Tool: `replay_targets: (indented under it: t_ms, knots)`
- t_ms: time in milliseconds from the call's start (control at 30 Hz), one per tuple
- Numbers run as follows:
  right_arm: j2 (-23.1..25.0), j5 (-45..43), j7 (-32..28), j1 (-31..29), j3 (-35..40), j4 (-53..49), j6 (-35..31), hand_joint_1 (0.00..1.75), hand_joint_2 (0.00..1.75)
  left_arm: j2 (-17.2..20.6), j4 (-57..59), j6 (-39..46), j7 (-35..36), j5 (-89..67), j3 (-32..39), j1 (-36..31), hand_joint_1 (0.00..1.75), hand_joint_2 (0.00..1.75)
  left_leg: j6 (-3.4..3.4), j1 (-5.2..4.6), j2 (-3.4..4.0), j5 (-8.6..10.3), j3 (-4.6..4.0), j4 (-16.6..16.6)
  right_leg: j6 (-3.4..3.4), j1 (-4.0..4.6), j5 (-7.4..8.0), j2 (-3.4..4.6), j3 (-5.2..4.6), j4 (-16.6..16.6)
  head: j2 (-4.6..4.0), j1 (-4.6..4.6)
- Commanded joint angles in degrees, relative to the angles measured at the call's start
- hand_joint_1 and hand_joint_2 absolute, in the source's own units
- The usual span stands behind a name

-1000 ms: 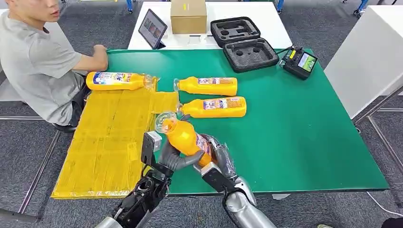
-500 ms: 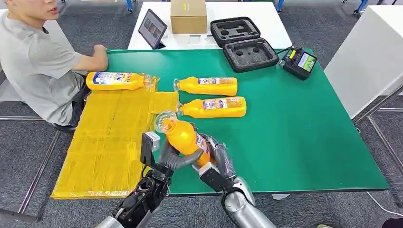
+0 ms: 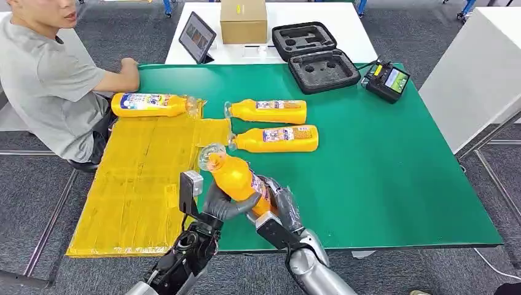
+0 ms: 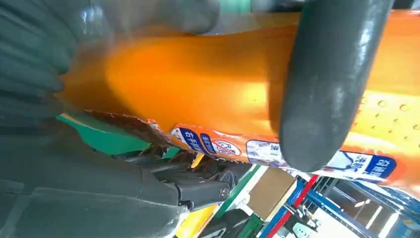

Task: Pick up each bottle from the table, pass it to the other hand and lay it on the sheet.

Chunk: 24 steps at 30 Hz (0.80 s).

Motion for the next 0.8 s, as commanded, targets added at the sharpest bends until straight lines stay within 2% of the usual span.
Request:
replay_targets:
  t_ms: [33,133,167,200,467,700,800]
  knots:
    - [-0.09,-0.03,0.06,-2.1,1.82,5.09,-0.21,0.28,1.75,-0.03,-1.84,-1.18,0.51,1.27,0.47,-1.33,1.75,1.75,-0.11,0.1,-0.04,-0.08,0.11,0.03,-0.09,0.09,-0.06,0.04,0.14,-0.02,0.0,0.0]
    - [-0.09,-0.03,0.06,-2.1,1.82,5.09,-0.21,0.28,1.75,-0.03,-1.84,-1.18,0.51,1.27,0.47,-1.33,1.75,1.75,-0.11,0.07,-0.03,-0.08,0.11,0.04,-0.09,0.07,-0.06,0.05,0.13,0.0,0.0,0.0]
    - [-0.09,-0.03,0.06,-2.1,1.82,5.09,-0.21,0.19,1.75,-0.03,-1.84,-1.18,0.51,1.27,0.47,-1.33,1.75,1.75,-0.09,0.07,-0.04,-0.06,0.11,0.01,-0.07,0.06,-0.04,0.03,0.13,-0.02,0.0,0.02]
    - [0.04,-0.13,0.06,-2.09,1.75,5.05,-0.37,0.0,1.75,0.04,-2.27,-1.13,0.58,1.43,0.45,-1.25,1.75,1.75,-0.12,0.1,-0.01,-0.1,0.14,0.05,-0.1,0.09,-0.05,0.08,0.17,-0.01,0.0,0.0]
    - [0.5,0.03,0.06,-2.51,2.05,6.32,-0.27,0.0,1.75,1.22,-3.71,-0.2,0.36,2.08,1.51,-0.78,1.75,1.75,-0.07,0.02,0.07,-0.04,0.06,-0.01,-0.06,0.02,-0.01,0.12,0.05,-0.01,0.0,0.0]
    - [-0.03,-0.61,0.06,-1.77,1.4,5.62,-0.59,0.0,1.75,2.95,-5.53,5.72,-0.96,-2.8,2.74,-0.61,1.75,1.75,-0.13,0.08,0.1,-0.09,0.17,-0.02,-0.11,0.07,-0.03,0.19,0.15,-0.02,0.0,0.0]
    - [-0.19,-0.65,0.06,-1.55,1.4,5.33,-0.54,0.0,1.75,3.09,-5.35,5.41,-0.96,-2.95,3.13,-0.67,1.75,1.75,-0.12,0.07,0.05,-0.06,0.15,-0.03,-0.1,0.06,-0.02,0.13,0.15,-0.04,0.0,0.02]
